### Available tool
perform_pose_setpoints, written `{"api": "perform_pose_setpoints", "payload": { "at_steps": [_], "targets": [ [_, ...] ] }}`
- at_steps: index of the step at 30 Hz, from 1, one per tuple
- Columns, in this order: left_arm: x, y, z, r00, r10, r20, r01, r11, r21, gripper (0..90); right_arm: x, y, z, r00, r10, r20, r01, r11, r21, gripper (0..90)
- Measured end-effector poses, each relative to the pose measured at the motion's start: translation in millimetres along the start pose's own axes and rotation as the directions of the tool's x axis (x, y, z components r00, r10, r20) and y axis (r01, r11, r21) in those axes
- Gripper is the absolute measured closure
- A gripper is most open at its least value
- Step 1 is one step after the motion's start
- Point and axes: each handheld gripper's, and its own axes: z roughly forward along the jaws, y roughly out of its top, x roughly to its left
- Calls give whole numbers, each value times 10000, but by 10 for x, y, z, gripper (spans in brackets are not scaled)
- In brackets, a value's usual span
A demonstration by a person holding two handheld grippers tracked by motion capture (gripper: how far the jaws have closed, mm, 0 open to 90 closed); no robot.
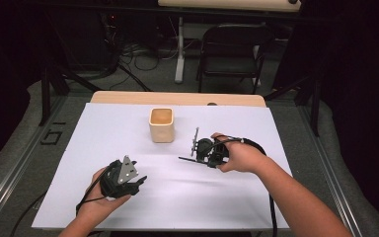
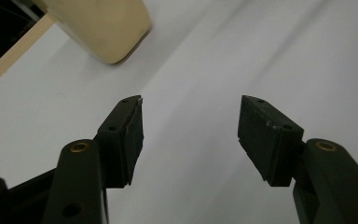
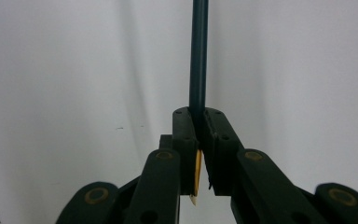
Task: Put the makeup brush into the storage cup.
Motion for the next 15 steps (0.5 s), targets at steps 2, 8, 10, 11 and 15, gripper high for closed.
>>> {"api": "perform_pose_setpoints", "payload": {
  "at_steps": [2,8,10,11,15],
  "targets": [
    [-8,38,8,9999,118,21,-118,9999,86,406,-5,11,-21,9999,16,-119,-16,10000,5,838],
    [-59,113,41,9982,594,-18,-594,9981,145,406,-33,33,-31,9981,47,-611,-47,10000,3,838],
    [-74,134,57,9974,724,25,-724,9972,201,406,-50,39,-21,9974,134,-714,-128,9999,97,838],
    [-81,141,68,9974,724,43,-725,9972,199,407,-59,39,-13,9973,88,-729,-82,9999,84,838],
    [-101,167,107,9950,997,-63,-995,9945,329,407,-68,49,12,9969,27,-791,-14,9999,165,838]
  ]
}}
